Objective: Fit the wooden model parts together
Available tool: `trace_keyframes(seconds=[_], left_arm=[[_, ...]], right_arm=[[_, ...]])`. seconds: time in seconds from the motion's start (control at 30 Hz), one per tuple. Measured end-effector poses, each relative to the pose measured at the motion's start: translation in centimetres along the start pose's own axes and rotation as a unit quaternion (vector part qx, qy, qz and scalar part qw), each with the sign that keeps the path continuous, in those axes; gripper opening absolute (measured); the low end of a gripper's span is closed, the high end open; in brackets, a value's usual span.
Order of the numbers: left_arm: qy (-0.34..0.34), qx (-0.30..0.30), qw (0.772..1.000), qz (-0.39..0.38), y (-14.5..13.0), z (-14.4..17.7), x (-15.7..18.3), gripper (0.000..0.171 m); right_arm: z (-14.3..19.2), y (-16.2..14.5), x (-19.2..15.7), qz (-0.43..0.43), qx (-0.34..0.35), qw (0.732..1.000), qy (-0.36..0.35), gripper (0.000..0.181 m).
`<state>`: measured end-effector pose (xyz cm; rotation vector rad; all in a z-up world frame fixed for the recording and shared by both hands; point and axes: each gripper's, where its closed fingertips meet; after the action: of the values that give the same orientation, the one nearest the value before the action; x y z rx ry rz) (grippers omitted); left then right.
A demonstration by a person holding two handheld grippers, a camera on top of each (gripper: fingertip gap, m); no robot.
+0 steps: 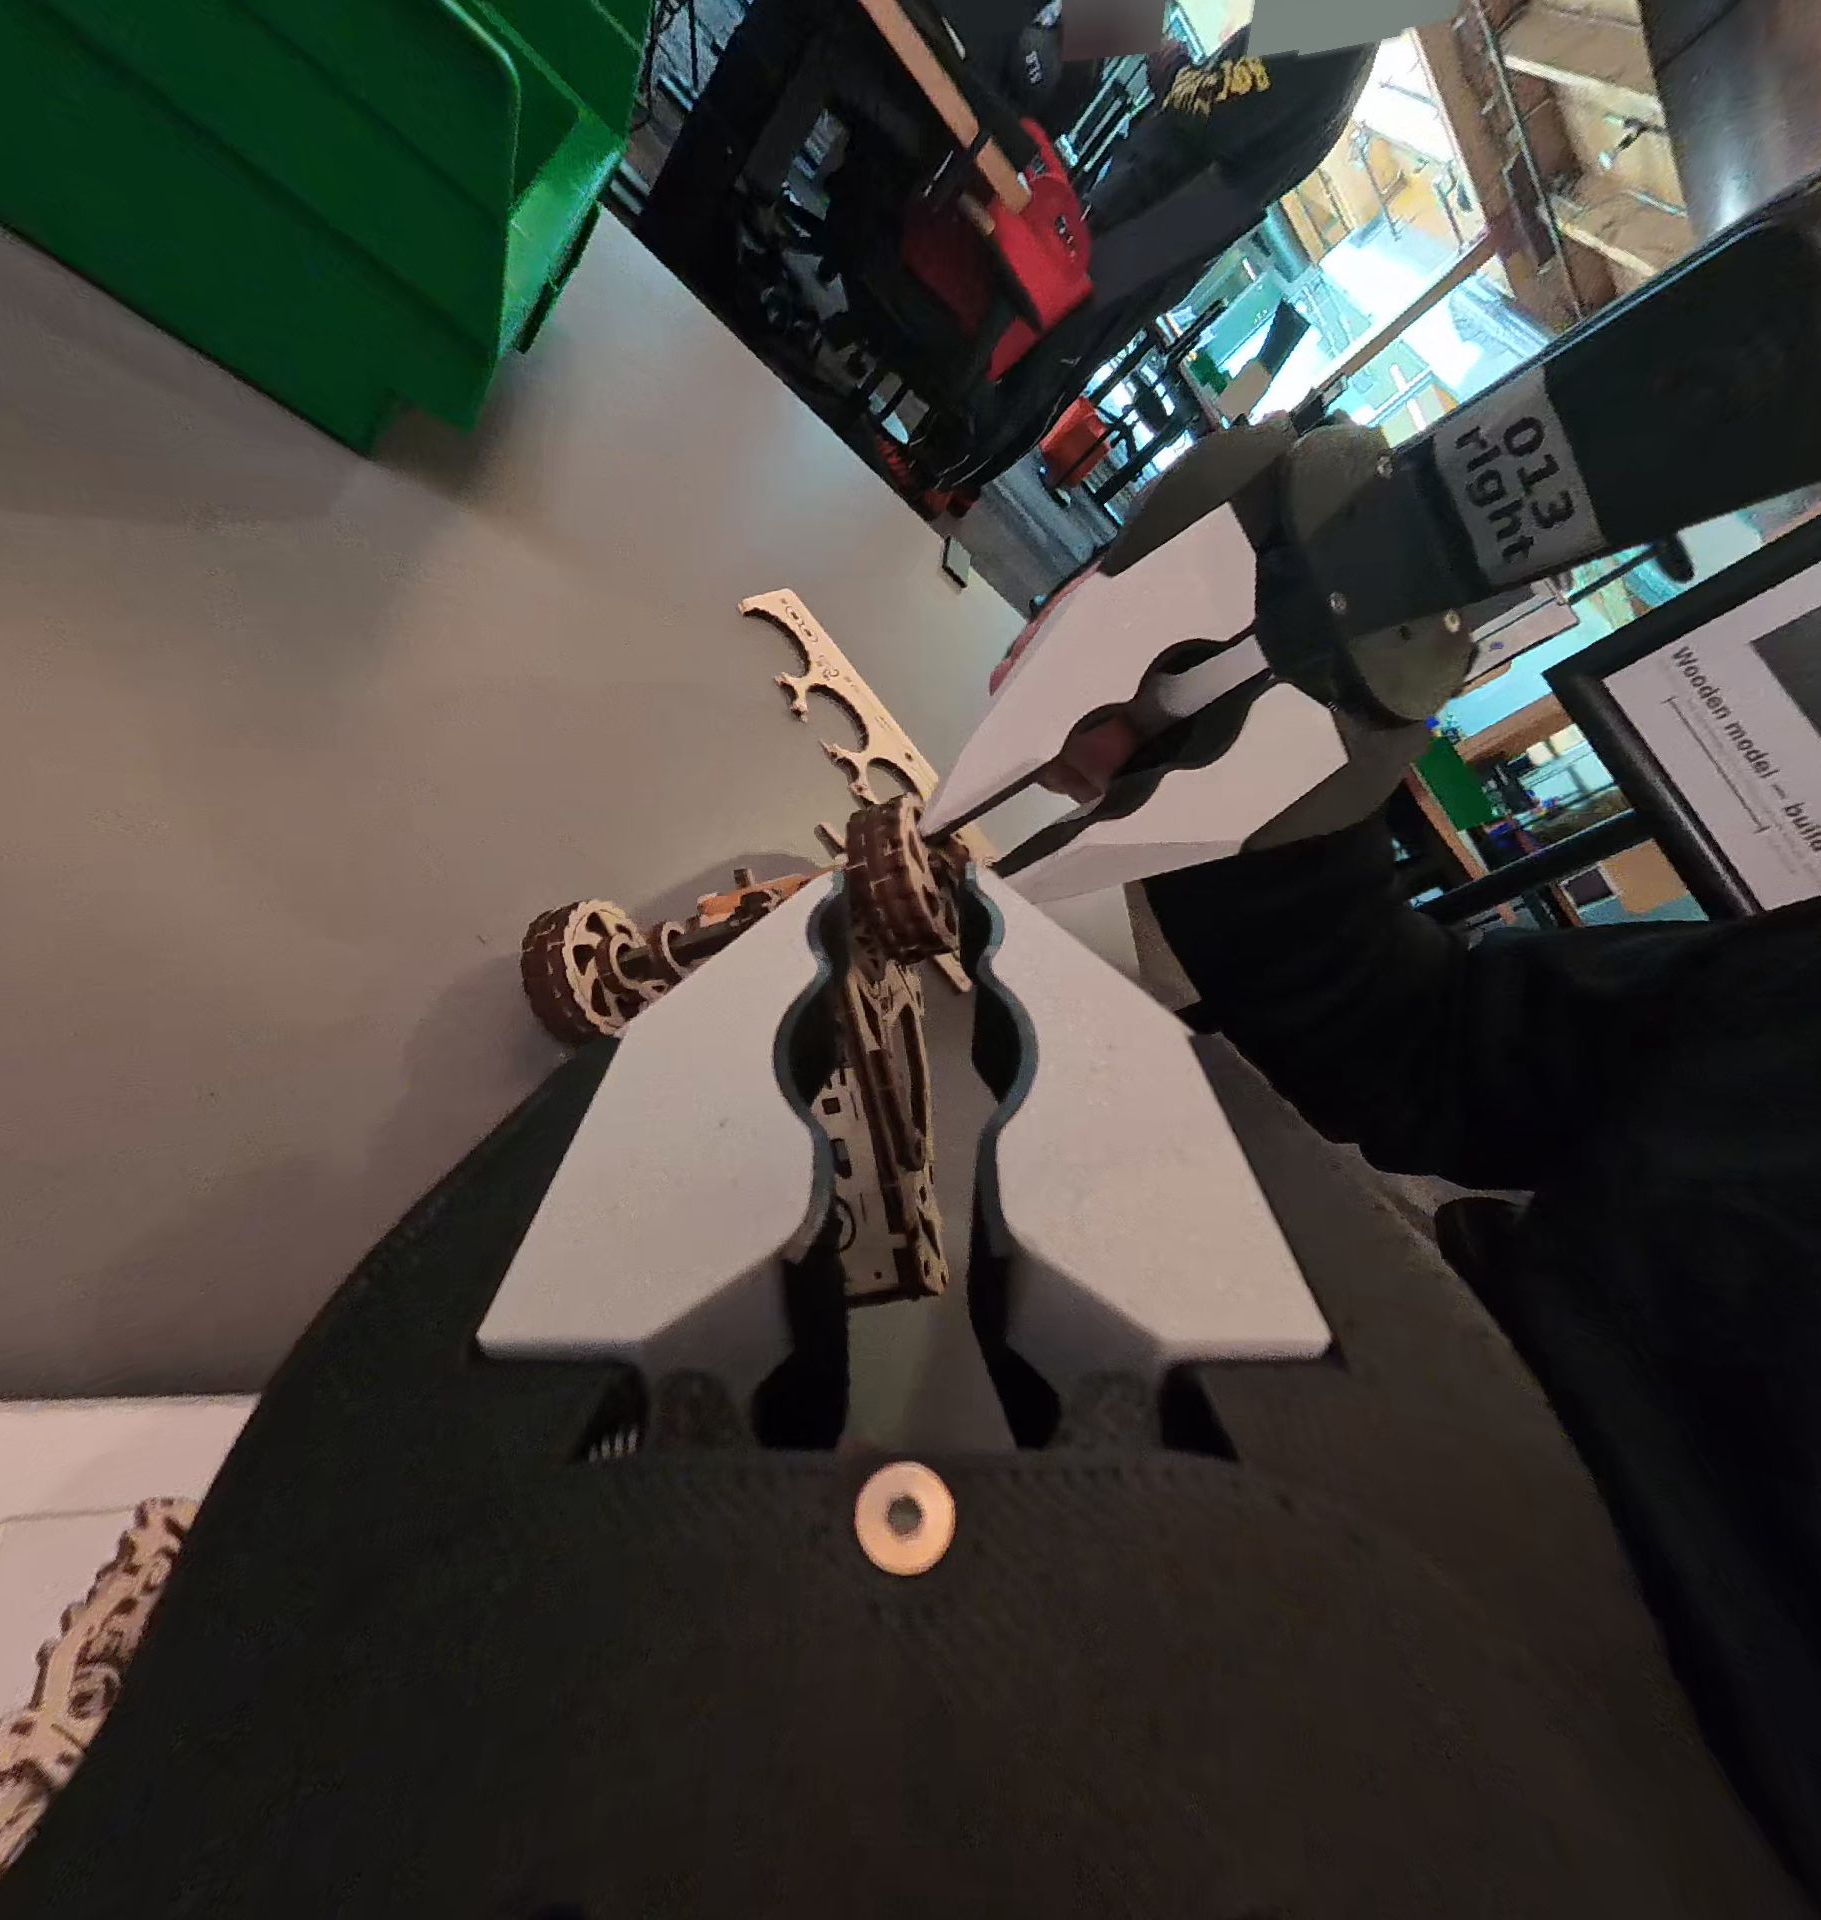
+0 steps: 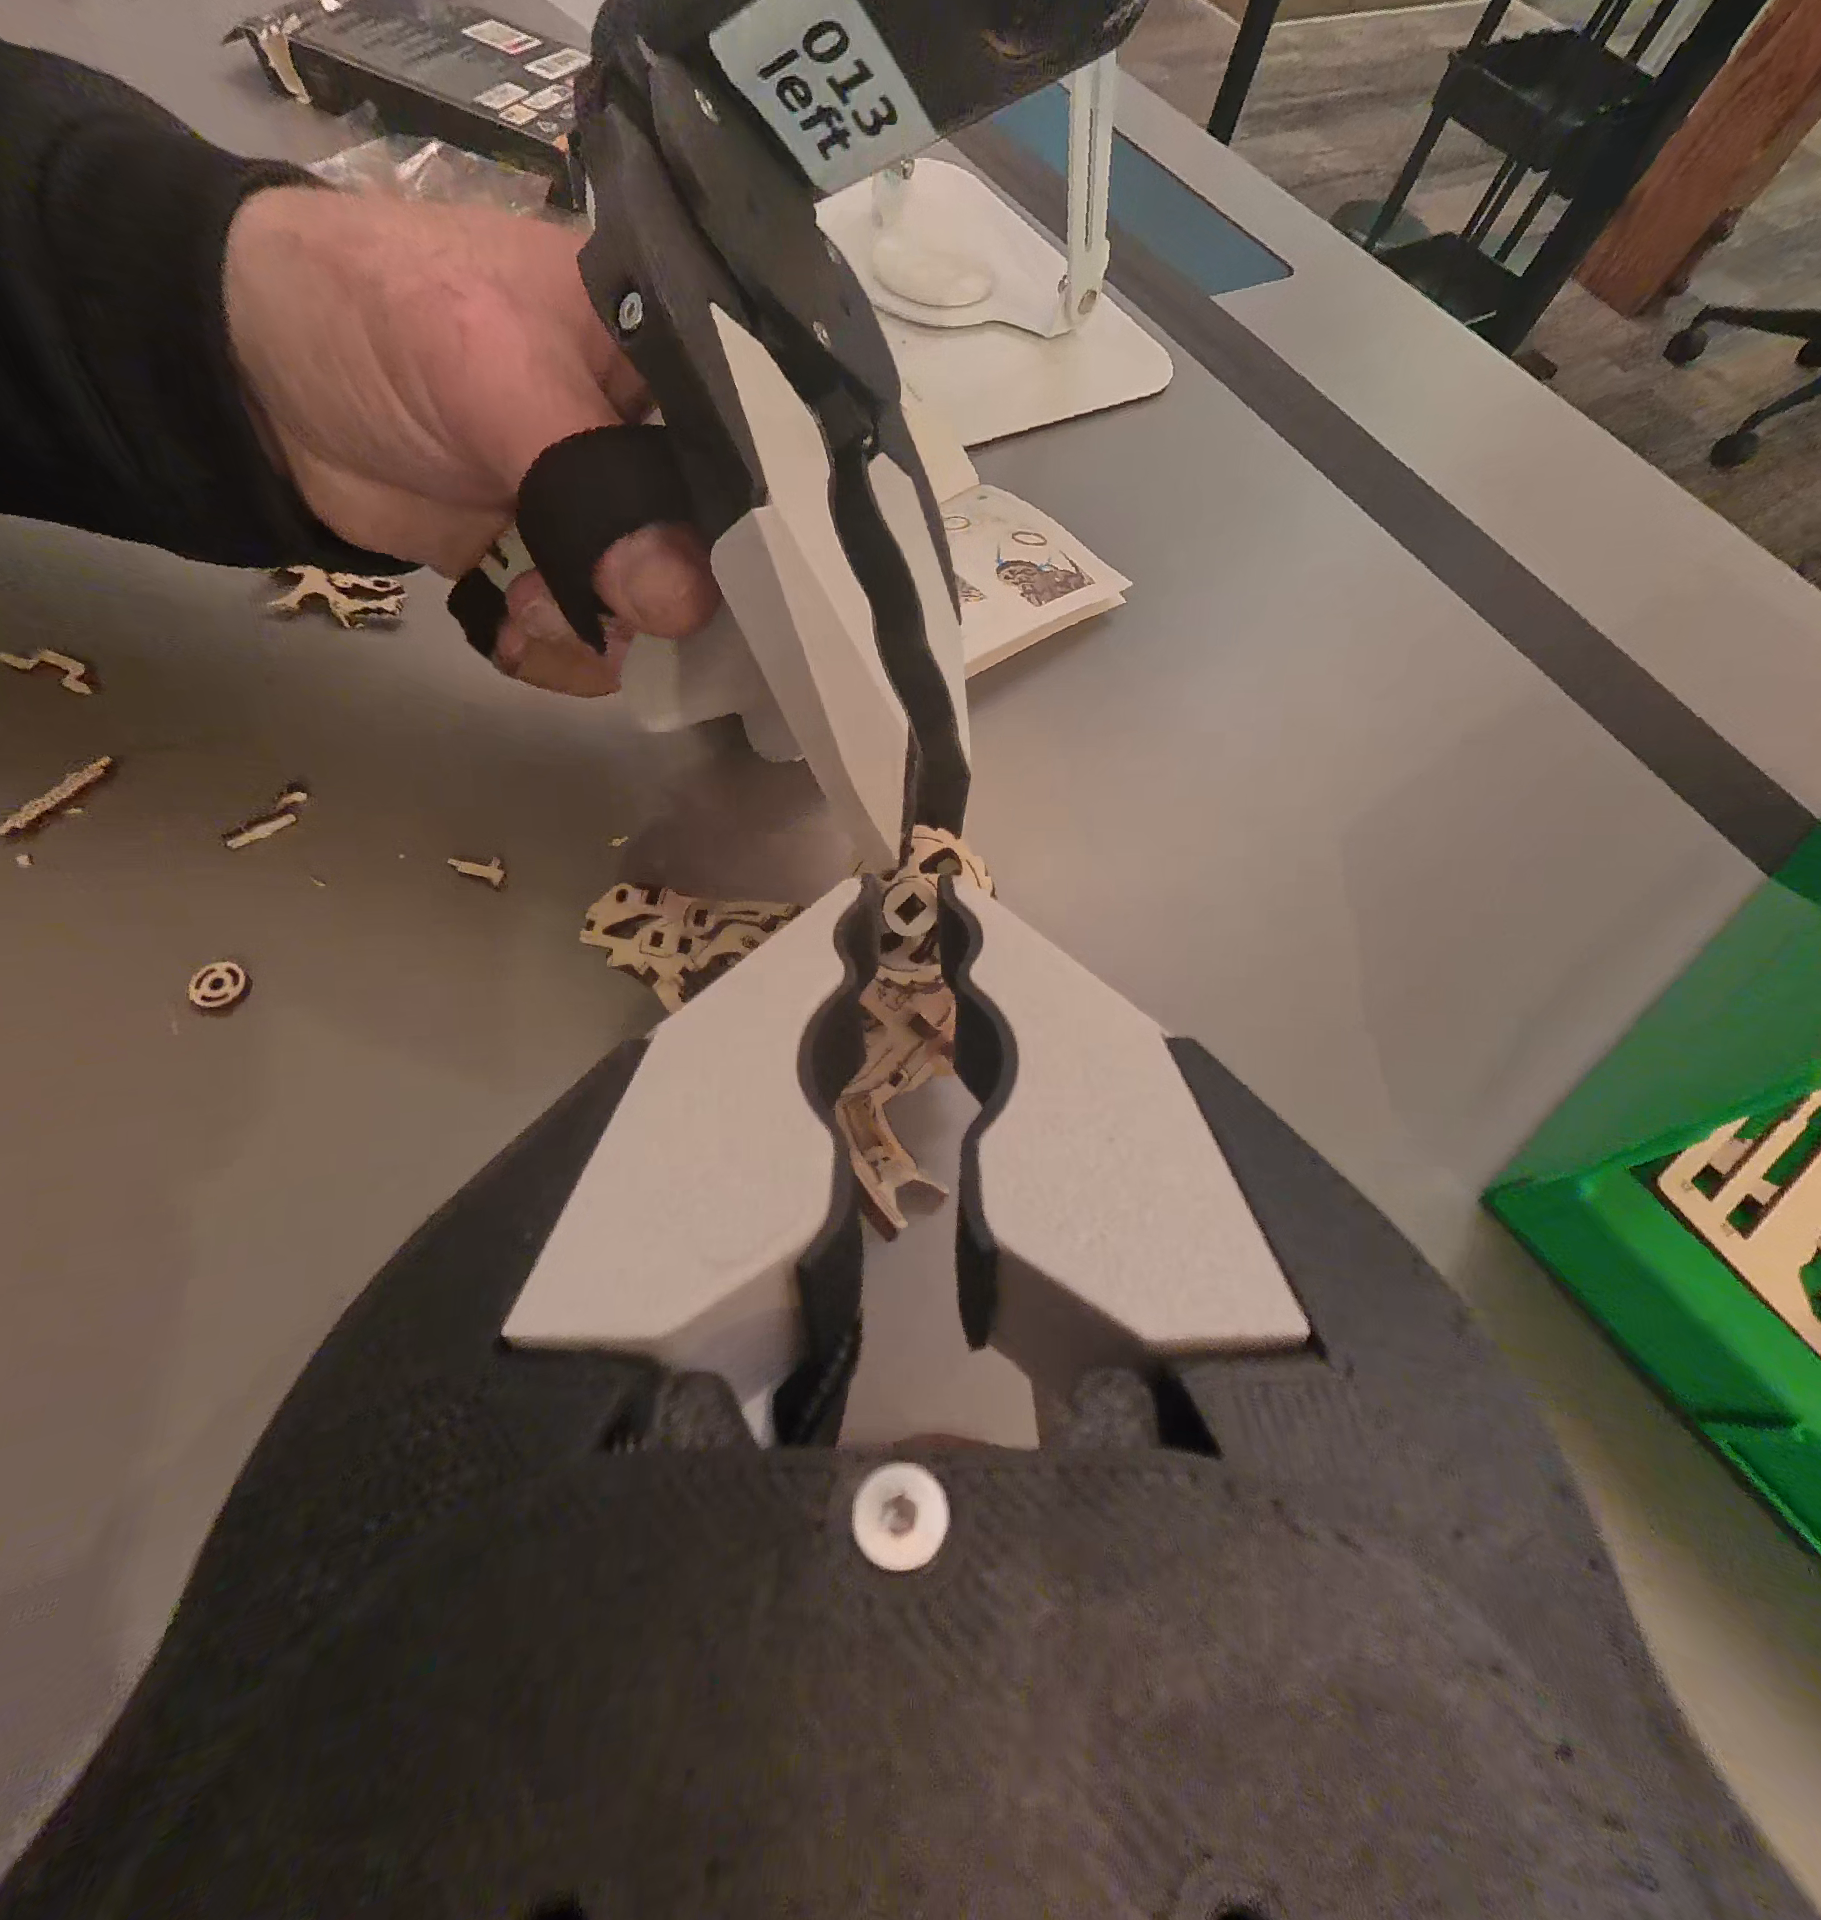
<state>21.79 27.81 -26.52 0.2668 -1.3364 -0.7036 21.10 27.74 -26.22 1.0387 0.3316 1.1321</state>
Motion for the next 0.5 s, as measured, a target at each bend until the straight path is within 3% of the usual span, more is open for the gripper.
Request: trace_keyframes(seconds=[0.5], left_arm=[[-0.027, 0.054, 0.997, 0.053, -0.29, 0.28, -0.07, 0.011]], right_arm=[[-0.21, 0.25, -0.26, -0.056, 0.016, 0.993, -0.103, 0.011]])
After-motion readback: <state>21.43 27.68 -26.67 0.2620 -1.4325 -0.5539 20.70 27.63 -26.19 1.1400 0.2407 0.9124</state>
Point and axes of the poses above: each gripper's, where its closed fingertips meet, z back along the fingers, y out of its top, x = y × z across the jaws, and after that the axes turned 10 degrees about z, right-handed
